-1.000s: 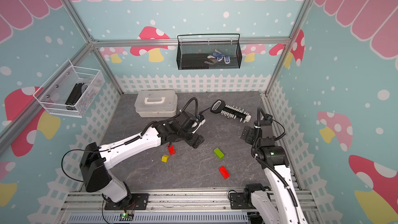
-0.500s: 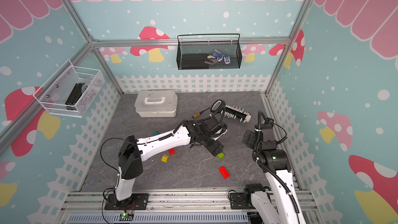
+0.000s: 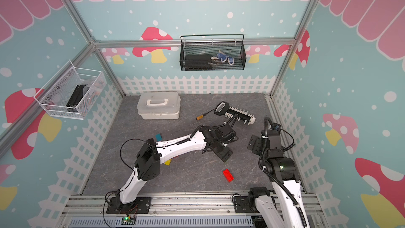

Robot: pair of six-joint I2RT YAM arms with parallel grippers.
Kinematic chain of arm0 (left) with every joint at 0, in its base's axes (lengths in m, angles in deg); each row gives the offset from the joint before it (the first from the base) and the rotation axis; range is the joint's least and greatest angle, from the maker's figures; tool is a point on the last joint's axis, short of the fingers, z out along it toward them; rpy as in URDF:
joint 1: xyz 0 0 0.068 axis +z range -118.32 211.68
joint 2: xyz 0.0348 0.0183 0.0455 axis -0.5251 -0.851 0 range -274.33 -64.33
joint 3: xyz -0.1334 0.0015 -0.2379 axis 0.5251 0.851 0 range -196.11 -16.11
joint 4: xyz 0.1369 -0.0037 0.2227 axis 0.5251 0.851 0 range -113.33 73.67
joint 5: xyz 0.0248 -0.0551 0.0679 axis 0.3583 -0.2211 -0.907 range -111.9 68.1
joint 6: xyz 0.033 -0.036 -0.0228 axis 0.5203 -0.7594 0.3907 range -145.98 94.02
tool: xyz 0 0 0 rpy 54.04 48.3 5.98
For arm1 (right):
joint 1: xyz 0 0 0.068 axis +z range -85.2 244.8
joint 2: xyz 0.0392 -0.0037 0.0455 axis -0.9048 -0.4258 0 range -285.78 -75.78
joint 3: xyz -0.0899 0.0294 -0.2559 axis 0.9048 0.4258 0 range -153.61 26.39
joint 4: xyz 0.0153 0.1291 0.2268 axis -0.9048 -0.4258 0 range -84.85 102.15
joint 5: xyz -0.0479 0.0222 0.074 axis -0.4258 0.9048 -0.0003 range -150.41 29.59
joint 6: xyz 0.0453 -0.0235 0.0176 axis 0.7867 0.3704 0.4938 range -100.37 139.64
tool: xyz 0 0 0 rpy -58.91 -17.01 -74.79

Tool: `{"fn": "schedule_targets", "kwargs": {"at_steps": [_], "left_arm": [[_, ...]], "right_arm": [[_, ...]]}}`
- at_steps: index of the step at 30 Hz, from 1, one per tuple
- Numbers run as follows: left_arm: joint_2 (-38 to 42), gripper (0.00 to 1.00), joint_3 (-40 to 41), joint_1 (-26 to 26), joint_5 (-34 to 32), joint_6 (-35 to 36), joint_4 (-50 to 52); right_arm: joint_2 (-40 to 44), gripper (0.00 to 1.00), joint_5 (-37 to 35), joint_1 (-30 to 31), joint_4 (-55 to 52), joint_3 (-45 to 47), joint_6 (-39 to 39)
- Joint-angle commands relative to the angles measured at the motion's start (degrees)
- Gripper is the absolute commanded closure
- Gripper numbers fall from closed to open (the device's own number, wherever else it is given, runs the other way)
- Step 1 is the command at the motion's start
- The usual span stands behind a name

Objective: Assemble a piece of candy with building blocks
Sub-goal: Pick up the building block from the center of the board.

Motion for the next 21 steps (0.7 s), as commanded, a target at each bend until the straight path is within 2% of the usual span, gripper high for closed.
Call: {"fn": "schedule_targets", "kwargs": {"at_steps": [1, 21], "left_arm": [[-2.24, 0.08, -1.69, -0.09, 1.49, -1.36, 1.13], [-7.93, 0.11, -3.05, -1.89, -4.02, 1.85, 1.12]], "right_arm": [[0.54, 0.00, -0.10, 0.30, -1.35, 0.24, -0.04], [2.09, 0.00, 0.69, 0.30, -0.90, 1.64, 0.74]]}}
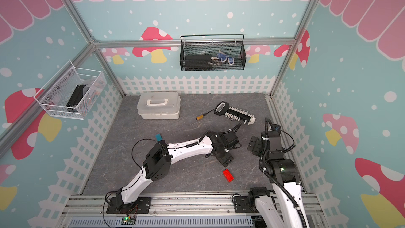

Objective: Assemble a piece of candy with building blocks
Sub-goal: Pick up the building block from the center of the board.

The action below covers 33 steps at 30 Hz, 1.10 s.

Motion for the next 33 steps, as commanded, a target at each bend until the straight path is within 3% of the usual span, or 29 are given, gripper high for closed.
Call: {"fn": "schedule_targets", "kwargs": {"at_steps": [1, 7, 12, 13, 17, 26, 33], "left_arm": [[-1.08, 0.11, -1.80, -0.34, -2.11, 1.24, 0.73], [-1.51, 0.24, -1.99, -0.28, -3.77, 1.47, 0.72], [-0.76, 0.49, -1.44, -0.18, -7.42, 1.50, 0.54], [-0.11, 0.51, -1.02, -0.11, -8.57, 1.50, 0.44], [3.67, 0.52, 2.24, 3.31, -9.27, -1.48, 0.18], [15.37, 0.56, 16.28, 19.63, -3.56, -19.42, -1.90], [14.55, 0.55, 17.08, 22.24, -2.48, -21.43, -2.43]], "right_arm": [[0.91, 0.01, 0.30, 0.34, -0.43, 1.00, 0.92], [1.56, 0.00, 0.82, 0.34, -0.02, 1.53, 1.63], [2.44, 0.01, 1.28, 0.34, 0.75, 1.83, 1.58], [2.66, 0.00, 1.24, 0.34, 0.98, 1.87, 1.63], [2.13, 0.00, 2.16, 0.34, 2.02, 2.03, 1.46], [-1.23, 0.00, 6.54, 0.31, 5.16, 2.76, 0.93], [-1.17, 0.00, 6.61, 0.34, 5.72, 3.15, 0.57]]}}
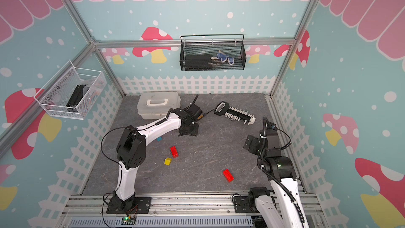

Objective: Assemble a piece of candy with building blocks
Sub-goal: Pick up the building block from the center of the board, then place the building block at the center of the board.

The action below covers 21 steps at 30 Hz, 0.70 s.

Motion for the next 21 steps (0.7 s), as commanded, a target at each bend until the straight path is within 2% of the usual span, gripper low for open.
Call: {"fn": "schedule_targets", "kwargs": {"at_steps": [1, 21], "left_arm": [[-1.23, 0.55, 0.08, -1.41, 2.00, -3.20, -0.36], [-4.93, 0.49, 1.08, -0.80, -4.43, -3.51, -0.75]], "right_arm": [[0.39, 0.00, 0.29, 0.34, 0.67, 0.93, 0.36], [0.48, 0.00, 0.11, 0.34, 1.33, 2.51, 0.00]]}}
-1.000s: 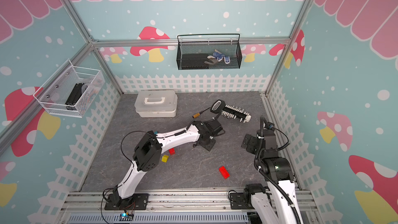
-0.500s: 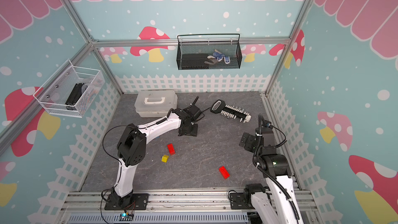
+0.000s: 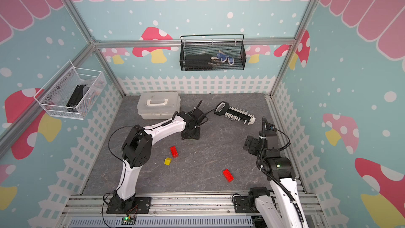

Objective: Assemble a piece of candy with building blocks
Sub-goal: Place the building block at the center of the board.

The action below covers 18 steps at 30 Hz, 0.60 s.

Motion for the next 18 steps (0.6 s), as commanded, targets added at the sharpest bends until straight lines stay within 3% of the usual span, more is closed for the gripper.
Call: {"fn": "schedule_targets", "kwargs": {"at_steps": [1, 6, 18], "left_arm": [[-1.14, 0.49, 0.65, 0.20, -3.08, -0.43, -0.38], [-0.65, 0.45, 2.11, 0.25, -3.60, -0.19, -1.82], [4.48, 0.23, 4.48, 0.21, -4.74, 3.59, -3.94]], "right_arm": [[0.22, 0.01, -0.10, 0.34, 0.92, 0.89, 0.05], [0.37, 0.00, -0.13, 0.34, 0.94, 1.10, 0.12], [1.42, 0.00, 0.83, 0.30, 1.24, 1.60, 0.36]]}}
